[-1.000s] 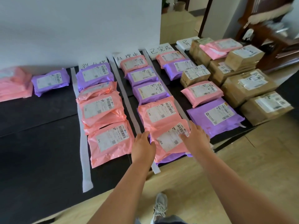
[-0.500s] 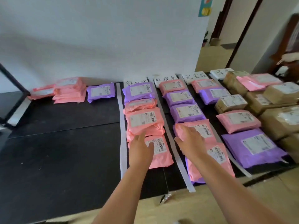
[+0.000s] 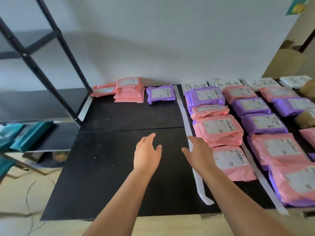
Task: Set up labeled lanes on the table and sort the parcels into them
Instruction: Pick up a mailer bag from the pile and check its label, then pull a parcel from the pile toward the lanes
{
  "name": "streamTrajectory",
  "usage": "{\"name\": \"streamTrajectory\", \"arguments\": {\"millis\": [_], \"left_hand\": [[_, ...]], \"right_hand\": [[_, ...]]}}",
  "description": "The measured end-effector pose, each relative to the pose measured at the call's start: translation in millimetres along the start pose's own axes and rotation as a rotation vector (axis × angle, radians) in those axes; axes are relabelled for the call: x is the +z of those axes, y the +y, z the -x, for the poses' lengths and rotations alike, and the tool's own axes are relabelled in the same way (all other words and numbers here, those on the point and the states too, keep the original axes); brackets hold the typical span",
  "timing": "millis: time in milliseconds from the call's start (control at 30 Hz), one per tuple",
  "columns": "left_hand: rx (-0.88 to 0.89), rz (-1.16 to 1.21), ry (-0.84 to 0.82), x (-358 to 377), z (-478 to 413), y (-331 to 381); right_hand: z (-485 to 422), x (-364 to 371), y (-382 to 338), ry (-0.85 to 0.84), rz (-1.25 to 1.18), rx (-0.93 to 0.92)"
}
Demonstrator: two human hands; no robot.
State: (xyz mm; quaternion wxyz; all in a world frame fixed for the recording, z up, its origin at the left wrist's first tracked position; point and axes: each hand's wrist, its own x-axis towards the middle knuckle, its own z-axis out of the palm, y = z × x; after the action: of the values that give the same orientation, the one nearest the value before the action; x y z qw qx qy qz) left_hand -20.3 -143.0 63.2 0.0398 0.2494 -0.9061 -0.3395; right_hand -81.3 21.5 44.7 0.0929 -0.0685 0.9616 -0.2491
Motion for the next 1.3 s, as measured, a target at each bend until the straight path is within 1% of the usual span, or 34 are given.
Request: {"name": "streamTrajectory", "arguments": {"millis": [133,300,400,467,700,967,1300], "left_hand": [[0.022,-0.010,-0.025,-19.2,-20.3,-23.8],[0.031,0.017,-0.053,-19.4,-55.5,-26.3],[0.021,0.016,-0.048,-16.8,-80.3,-23.0],[0.000,0.007,-0.030,-14.9,-101.1,-20.4],[-0.037,-0.021,-0.049,-4.8,-167.7,-8.9],[-0.034,-0.034,-0.101,14.9,-260.3,-6.4],[-0.005,-0.130,-0.169,58.2,-388.2,-17.6]], "right_hand": [[1.5,19.0,-31.1,-0.026,0.008,-0.014],[-28.0,20.3,-41.7,-0.003,0.017,-0.038],[-63.0,15.3,-43.4,0.004,0.026,-0.059],[-92.8,13.2,-45.7,-0.012,0.030,-0.073],[-179.6,10.5,-52.9,-0.063,0.124,-0.108],[-272.1,29.3,-64.0,-0.137,0.205,-0.075],[-384.1,65.6,-73.9,-0.088,0.174,-0.023]]}}
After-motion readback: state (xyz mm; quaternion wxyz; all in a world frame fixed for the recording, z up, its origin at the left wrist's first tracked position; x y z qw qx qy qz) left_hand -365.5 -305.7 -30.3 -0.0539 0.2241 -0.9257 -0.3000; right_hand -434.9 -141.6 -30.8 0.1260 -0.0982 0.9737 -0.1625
